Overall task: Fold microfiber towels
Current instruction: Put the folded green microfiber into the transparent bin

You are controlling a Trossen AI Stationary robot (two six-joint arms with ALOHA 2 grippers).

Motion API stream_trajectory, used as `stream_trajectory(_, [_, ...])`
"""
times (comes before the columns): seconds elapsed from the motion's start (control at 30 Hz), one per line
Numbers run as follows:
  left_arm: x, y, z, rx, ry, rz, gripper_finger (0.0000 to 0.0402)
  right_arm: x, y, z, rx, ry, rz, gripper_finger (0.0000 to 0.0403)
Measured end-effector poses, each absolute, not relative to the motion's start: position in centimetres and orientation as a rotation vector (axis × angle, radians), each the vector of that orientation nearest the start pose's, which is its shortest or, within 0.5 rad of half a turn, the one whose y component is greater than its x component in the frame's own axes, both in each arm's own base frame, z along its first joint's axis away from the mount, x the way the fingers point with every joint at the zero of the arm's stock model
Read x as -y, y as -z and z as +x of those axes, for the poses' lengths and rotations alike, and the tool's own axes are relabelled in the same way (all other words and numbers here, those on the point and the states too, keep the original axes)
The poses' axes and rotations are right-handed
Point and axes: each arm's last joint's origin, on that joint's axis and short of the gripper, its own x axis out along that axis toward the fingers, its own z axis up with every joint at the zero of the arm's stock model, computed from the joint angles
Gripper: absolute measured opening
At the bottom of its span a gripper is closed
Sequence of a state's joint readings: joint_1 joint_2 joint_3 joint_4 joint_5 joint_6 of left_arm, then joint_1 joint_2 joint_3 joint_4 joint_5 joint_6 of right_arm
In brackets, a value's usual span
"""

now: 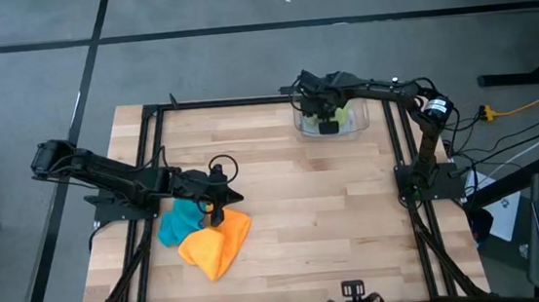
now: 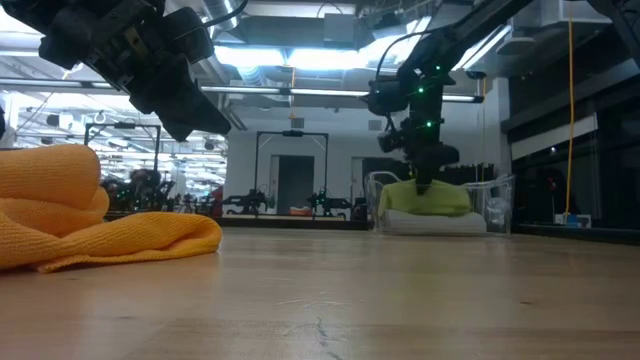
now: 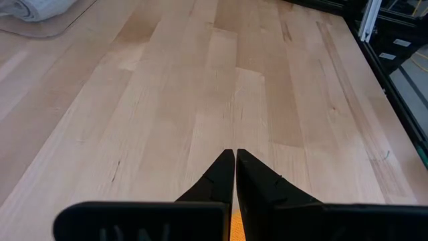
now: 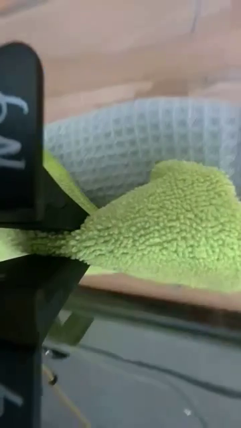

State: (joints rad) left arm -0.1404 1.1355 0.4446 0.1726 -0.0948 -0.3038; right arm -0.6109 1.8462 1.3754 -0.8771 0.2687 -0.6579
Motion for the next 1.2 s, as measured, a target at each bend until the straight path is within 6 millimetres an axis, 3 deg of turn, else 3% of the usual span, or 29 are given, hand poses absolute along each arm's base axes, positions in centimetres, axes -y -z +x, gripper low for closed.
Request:
stream_trajectory(0.23, [2.8,-18.5,21.8,-0.517,-0.034,-0.236,0.0009,20.5,-20.5,28.4,-1.554,0.174,-0.184,0.0053])
stream_trajectory(0.5, [2.8,-18.5,21.8,-0.517,-0.034,-0.236,0.0009,20.4,-20.5,28.4,-1.575,0.186,-0.201,0.0055])
stream_trajectory(0.63, [2.8,-18.5,21.8,-0.517,-0.034,-0.236,0.0009,20.8,-20.6,28.5,-1.618,0.305,-0.292,0.0050])
stream_trajectory(0.73, [2.8,-18.5,21.8,-0.517,-0.034,-0.236,0.0009,21.2,-20.8,28.5,-1.659,0.407,-0.383,0.0020])
stream_trajectory(0.97, [2.8,-18.5,21.8,-0.517,-0.035,-0.237,0.0009,21.9,-21.5,29.1,-1.606,0.576,-0.477,0.0011])
stream_trajectory(1.2, [2.8,-18.5,21.8,-0.517,-0.034,-0.236,0.0009,21.8,-21.3,29.5,-1.567,0.493,-0.492,0.0011])
